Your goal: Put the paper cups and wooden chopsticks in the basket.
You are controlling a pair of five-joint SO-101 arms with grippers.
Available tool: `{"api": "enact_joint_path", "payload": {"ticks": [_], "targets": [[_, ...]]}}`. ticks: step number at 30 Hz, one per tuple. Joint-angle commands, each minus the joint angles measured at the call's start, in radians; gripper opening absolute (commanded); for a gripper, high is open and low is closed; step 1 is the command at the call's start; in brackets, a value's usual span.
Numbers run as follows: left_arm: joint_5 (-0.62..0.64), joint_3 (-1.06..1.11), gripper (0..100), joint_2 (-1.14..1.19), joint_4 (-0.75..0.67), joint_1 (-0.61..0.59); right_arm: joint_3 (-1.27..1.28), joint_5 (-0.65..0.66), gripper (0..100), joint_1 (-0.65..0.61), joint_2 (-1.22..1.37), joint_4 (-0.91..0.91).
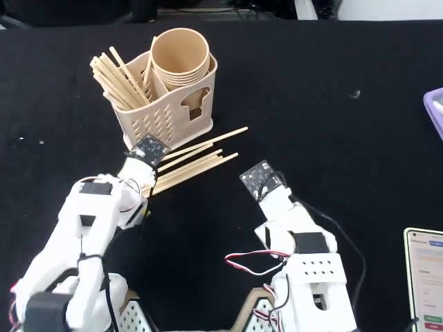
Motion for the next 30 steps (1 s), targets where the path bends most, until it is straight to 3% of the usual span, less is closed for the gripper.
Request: {"api": "enact_joint_path", "payload": {"ticks": [1, 30], "targets": [[-0.011, -0.087, 22, 0.075, -0.006, 0.013, -0.002, 0.002, 25.4, 0.012, -0.022, -0.018], [-0.011, -0.134, 18, 0.097, -0.012, 0.045, -0.002, 0.002, 25.4, 0.012, -0.022, -0.018]]}}
